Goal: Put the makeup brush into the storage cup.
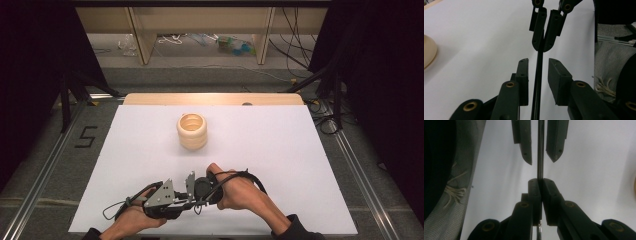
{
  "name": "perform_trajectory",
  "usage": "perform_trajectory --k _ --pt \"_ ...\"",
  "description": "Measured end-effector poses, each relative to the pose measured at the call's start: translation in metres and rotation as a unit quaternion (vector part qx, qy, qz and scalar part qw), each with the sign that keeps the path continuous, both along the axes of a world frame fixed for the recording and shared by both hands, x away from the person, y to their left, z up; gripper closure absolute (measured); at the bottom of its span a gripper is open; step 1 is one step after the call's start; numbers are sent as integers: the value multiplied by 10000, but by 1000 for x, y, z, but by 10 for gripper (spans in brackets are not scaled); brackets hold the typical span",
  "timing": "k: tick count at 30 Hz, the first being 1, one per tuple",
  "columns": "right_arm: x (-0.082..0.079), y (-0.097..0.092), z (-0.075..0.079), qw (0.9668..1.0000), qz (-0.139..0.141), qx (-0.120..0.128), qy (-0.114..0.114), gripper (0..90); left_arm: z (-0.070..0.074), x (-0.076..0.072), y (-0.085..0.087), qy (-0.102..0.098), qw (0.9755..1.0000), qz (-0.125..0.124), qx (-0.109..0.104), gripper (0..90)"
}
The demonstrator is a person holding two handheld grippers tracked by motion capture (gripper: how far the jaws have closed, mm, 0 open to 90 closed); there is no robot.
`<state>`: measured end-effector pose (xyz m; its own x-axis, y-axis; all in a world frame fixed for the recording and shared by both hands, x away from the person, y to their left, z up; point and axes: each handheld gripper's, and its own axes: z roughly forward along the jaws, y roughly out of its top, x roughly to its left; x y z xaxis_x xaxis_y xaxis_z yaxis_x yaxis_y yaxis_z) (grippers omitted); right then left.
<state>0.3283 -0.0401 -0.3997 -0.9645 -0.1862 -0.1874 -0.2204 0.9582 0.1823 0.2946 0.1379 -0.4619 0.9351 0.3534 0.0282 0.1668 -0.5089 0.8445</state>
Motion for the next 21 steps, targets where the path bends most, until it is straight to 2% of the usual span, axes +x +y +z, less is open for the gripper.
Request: perform_trajectory --k 7,10,14,15,16,21 --pt "-2 1 2 10000 65 39 -18 854 0 0 0 11 10000 9 -23 736" --pt "-3 1 2 10000 12 18 -76 854 0 0 0 -2 10000 -17 -16 749" --pt "-3 2 2 9999 88 36 -40 854 0 0 0 -19 10000 -31 -17 766" --pt "-3 2 2 9999 102 43 -43 854 0 0 1 -63 10000 -52 56 770" --pt "-3 2 2 9999 110 46 -45 855 0 0 0 -24 10000 -48 -13 771" --pt "-3 2 2 9999 146 19 -67 854 0 0 0 -47 10000 -67 7 786"
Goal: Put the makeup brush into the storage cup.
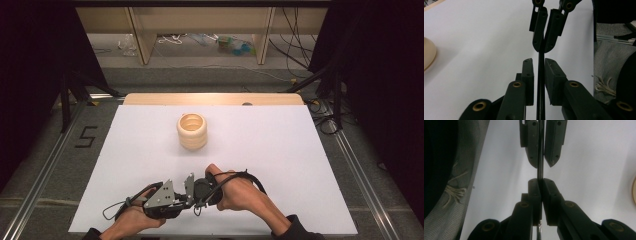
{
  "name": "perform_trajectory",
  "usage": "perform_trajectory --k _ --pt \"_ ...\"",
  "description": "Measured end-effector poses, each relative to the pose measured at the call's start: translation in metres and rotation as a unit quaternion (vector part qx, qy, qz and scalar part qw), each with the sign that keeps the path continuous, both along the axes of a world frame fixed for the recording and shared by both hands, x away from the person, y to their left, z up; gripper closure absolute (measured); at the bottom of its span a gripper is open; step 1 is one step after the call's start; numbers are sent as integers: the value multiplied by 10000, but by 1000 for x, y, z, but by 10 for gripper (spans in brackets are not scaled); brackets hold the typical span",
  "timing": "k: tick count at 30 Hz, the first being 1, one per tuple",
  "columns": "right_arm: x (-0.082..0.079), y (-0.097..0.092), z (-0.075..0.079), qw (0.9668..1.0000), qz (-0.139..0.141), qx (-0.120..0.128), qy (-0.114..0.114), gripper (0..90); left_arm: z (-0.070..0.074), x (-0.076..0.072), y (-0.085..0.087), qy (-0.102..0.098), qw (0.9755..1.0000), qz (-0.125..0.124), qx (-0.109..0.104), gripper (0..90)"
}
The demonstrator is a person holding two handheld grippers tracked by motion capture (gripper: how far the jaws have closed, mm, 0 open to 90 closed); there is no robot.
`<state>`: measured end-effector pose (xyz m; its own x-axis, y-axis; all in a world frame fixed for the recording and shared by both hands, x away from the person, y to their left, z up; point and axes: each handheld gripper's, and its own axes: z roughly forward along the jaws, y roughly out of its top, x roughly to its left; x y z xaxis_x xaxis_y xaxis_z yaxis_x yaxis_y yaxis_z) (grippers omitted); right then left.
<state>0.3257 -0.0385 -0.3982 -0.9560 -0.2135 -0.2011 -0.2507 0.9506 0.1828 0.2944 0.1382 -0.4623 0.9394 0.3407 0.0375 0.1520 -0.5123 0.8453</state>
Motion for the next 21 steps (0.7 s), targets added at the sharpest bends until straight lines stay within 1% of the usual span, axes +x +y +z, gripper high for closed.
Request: perform_trajectory --k 4,10,11,13,15,18,19,21 --pt "0 0 0 10000 1 8 16 854 0 0 0 41 10000 -8 -3 798" --pt "0 0 1 10000 30 -3 38 854 -1 -1 -1 41 10000 -56 -2 822" --pt "0 0 1 10000 74 -16 -9 854 -1 -1 -1 34 10000 -67 8 825" --pt "-1 0 0 10000 55 -28 -8 854 0 -1 -1 -15 10000 -86 48 834" --pt "-1 0 0 10000 62 -40 -1 852 0 -2 -2 -5 9999 -111 40 842" --pt "0 -1 0 9999 138 -18 10 852 0 -2 -2 -37 9999 -139 -3 844" --pt "1 -1 0 9998 203 -15 9 852 0 -2 -2 -58 9999 -127 22 845" --pt "-1 -1 1 9999 110 -8 35 850 1 -3 -2 -40 9999 -145 9 846"
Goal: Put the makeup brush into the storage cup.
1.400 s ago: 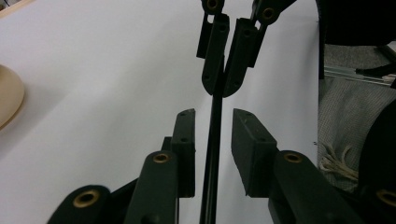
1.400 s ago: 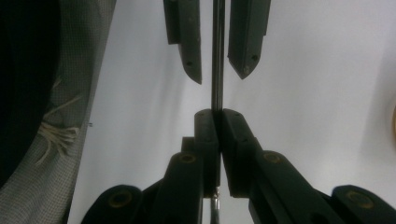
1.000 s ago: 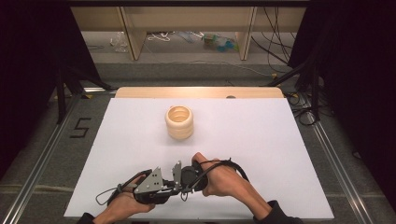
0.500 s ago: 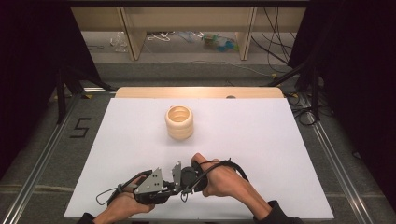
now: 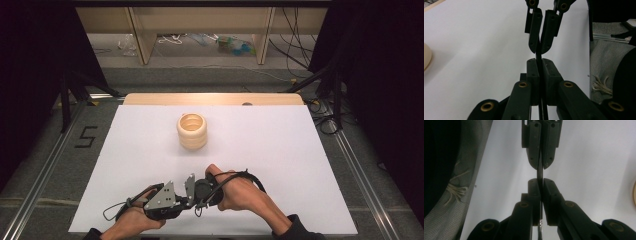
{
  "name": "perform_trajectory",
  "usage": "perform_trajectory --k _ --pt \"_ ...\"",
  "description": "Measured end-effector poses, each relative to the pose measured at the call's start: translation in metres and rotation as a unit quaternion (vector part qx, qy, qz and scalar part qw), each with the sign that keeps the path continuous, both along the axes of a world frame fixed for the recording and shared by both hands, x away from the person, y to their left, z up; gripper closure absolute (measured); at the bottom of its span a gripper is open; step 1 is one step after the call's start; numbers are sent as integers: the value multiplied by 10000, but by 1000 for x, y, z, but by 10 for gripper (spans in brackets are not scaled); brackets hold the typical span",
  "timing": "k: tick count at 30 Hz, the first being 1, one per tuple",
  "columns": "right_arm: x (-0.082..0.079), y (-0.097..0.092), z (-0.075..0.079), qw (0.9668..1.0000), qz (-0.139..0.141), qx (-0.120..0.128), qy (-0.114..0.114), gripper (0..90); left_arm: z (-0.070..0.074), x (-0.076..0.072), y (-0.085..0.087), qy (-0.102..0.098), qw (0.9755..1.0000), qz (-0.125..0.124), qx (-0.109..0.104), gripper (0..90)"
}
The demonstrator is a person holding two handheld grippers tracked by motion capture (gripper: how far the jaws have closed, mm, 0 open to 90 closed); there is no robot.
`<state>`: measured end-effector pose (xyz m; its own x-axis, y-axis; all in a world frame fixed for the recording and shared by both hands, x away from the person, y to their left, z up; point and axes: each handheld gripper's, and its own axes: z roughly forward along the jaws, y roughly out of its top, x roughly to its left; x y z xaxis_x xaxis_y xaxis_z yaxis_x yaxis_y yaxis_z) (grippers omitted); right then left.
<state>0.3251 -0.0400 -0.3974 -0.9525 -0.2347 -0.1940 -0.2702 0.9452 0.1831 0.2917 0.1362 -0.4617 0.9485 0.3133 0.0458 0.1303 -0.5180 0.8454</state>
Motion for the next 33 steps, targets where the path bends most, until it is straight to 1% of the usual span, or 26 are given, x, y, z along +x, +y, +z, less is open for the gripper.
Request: perform_trajectory --k 2,3,6,8,9,10,11,13,14,16,17,19,20,21,22,23,24,25,26,27,28,29,30,31,32,33 --pt "1 0 0 10000 69 21 4 842 0 0 0 -40 10000 -8 41 847" --pt "1 0 0 9999 89 61 39 828 0 0 0 -17 10000 -6 30 847" --pt "-2 0 4 10000 10 82 -53 772 1 1 2 -36 9999 44 96 847" --pt "-2 -2 7 9998 82 121 -94 711 0 1 2 -18 9999 119 -8 847" --pt "-3 -3 10 9998 -2 141 -170 674 1 2 3 -41 9999 117 24 847" --pt "-3 -4 12 9994 -93 252 -223 636 1 3 4 -60 9999 144 20 847" --pt "-4 -5 14 9990 -255 286 -213 600 1 3 4 -57 9998 181 -24 847" --pt "-1 -8 18 9978 -398 427 -322 527 1 4 6 -54 9996 251 -101 847" --pt "3 -9 19 9963 -387 631 -446 492 2 5 7 -61 9994 321 -103 847" --pt "7 -13 21 9923 -697 924 -440 424 2 7 9 -70 9987 460 -193 847" --pt "9 -16 22 9885 -919 1139 -394 395 3 7 10 -75 9985 509 -203 847" --pt "13 -21 23 9819 -1170 1434 -396 355 3 7 11 -79 9978 591 -296 847" --pt "14 -24 24 9769 -1377 1583 -406 326 4 7 12 -110 9973 636 -346 847" --pt "14 -27 24 9697 -1627 1804 -246 309 5 7 12 -106 9969 678 -376 847" --pt "16 -30 24 9658 -1734 1919 -198 292 6 8 14 -134 9964 739 -391 846" --pt "19 -34 25 9597 -1888 2073 -157 273 6 8 14 -120 9958 783 -458 846" --pt "21 -37 25 9521 -2087 2231 -108 252 7 9 15 -196 9953 812 -491 846" --pt "22 -41 26 9447 -2276 2359 -73 241 7 9 16 -204 9947 862 -518 846" --pt "24 -44 26 9375 -2423 2495 -87 245 8 9 16 -252 9942 881 -559 846" --pt "25 -48 26 9302 -2522 2664 -109 248 8 9 16 -254 9936 942 -575 846" --pt "25 -52 27 9240 -2634 2771 -2 242 8 9 17 -271 9927 1004 -602 846" --pt "27 -56 27 9155 -2728 2957 -69 226 9 11 17 -321 9929 979 -596 847" --pt "28 -59 28 9107 -2772 3062 -60 214 9 10 18 -277 9920 1051 -642 846" --pt "29 -63 28 9049 -2891 3125 12 207 8 10 18 -232 9914 1082 -697 846" --pt "29 -66 28 8978 -3006 3219 -36 207 8 11 18 -228 9910 1113 -713 846" --pt "29 -68 29 8966 -3040 3219 -47 204 9 11 18 -293 9907 1120 -714 846"
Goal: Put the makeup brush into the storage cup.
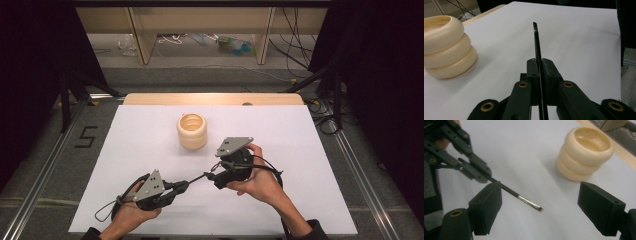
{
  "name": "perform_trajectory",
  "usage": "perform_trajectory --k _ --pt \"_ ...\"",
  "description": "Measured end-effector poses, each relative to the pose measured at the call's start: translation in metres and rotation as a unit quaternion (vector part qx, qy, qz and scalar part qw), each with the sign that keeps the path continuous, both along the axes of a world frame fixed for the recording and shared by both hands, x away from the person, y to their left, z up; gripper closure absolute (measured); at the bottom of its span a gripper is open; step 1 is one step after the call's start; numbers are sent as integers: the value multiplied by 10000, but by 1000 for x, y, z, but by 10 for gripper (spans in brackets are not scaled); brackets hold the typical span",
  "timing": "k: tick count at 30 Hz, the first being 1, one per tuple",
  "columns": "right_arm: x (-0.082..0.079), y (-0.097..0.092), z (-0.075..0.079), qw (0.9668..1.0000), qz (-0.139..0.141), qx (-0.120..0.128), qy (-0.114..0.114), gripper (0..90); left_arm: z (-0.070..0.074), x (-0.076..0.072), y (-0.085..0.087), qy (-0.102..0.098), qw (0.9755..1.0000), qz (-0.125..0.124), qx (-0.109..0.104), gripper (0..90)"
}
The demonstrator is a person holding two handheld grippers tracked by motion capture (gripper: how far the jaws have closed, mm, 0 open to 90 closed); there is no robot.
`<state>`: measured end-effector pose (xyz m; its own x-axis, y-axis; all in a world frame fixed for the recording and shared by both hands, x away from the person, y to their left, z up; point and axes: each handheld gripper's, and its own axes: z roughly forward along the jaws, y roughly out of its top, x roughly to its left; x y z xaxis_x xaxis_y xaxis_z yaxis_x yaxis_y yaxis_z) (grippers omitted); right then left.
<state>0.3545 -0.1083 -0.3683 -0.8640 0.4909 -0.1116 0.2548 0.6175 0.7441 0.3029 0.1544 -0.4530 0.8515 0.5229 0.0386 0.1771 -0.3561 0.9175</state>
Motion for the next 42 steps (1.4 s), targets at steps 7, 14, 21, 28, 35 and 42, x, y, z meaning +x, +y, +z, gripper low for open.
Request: perform_trajectory --k 7,14,21,28,35,42 --pt "-3 -9 -3 9991 -305 297 24 182 2 2 2 -33 9997 129 -192 846" --pt "-5 -17 -11 9951 -467 824 291 166 4 2 4 -157 9980 412 -449 846" --pt "-3 -21 -23 9859 -684 1380 650 164 4 1 -1 -239 9967 542 -556 846" --pt "-1 -18 -34 9751 -766 1821 1007 164 4 1 -3 -308 9951 640 -686 846" --pt "-4 -10 -40 9640 -700 2272 1194 164 6 0 -4 -418 9930 749 -817 846" --pt "-3 -8 -43 9583 -733 2465 1247 164 7 -3 -7 -472 9920 762 -894 846"
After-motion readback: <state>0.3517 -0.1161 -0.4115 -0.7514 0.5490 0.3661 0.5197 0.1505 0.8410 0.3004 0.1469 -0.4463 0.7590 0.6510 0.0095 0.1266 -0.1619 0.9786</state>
